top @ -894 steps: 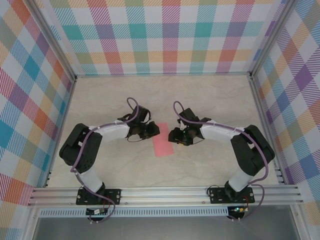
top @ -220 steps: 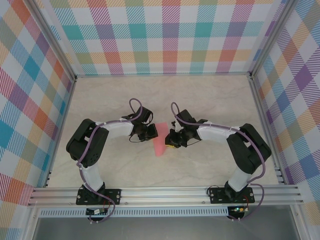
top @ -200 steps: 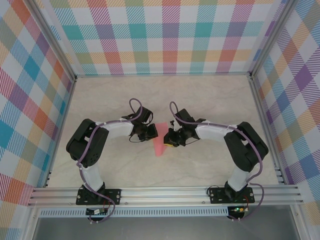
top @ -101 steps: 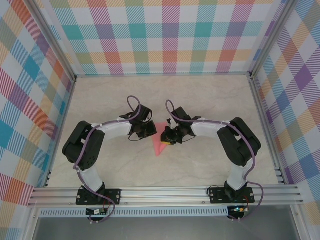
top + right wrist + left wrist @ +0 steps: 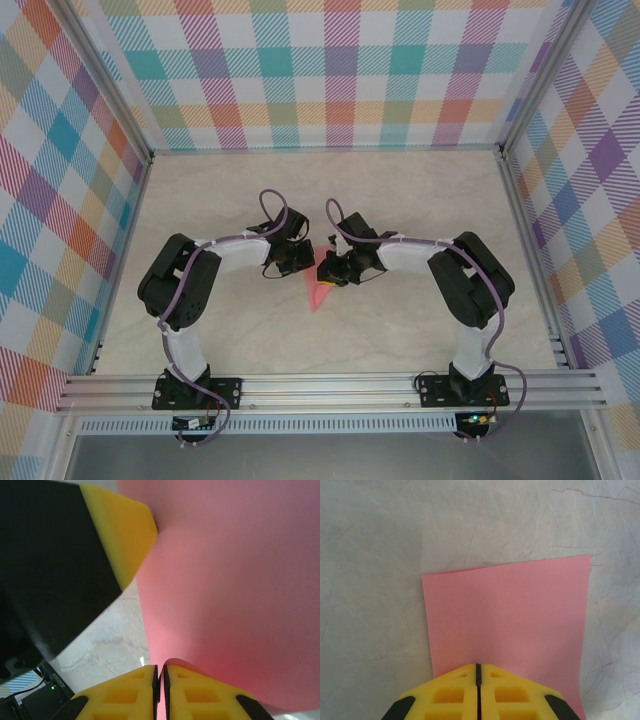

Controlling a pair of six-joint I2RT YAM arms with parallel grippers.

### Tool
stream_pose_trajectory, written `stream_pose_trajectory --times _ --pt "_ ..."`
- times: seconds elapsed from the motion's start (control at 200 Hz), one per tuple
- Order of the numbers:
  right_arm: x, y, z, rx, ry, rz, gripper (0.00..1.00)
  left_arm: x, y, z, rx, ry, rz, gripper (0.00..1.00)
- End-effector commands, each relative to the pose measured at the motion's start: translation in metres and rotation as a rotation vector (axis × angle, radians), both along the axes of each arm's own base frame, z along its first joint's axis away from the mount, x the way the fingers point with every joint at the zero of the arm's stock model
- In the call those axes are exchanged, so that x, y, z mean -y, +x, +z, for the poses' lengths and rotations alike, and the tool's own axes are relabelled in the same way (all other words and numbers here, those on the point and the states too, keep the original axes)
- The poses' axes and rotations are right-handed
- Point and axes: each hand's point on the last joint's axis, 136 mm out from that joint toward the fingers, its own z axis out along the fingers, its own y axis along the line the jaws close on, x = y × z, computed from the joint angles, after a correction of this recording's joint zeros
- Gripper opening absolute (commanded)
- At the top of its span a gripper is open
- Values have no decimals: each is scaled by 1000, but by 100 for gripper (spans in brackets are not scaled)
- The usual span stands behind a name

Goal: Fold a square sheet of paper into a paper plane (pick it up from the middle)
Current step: Third fold the triangle at the center of the table.

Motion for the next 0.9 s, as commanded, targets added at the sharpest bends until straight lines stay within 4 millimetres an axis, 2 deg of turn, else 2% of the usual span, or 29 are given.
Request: stream_pose_trajectory --times 0.0,0.455,0.62,0.795,0.895 --pt "-11 4 6 30 36 39 14 -9 -5 -13 -44 47 6 7" --pt "-20 2 -1 27 35 95 14 -7 -6 -9 -42 32 -6 6" --pt "-21 4 -4 25 30 97 14 -5 -5 1 -23 12 -6 6" --pt "-21 5 -9 19 20 90 14 -6 -5 23 28 -18 10 7" --pt "-22 7 -9 21 21 88 14 -12 -8 24 31 -1 20 7"
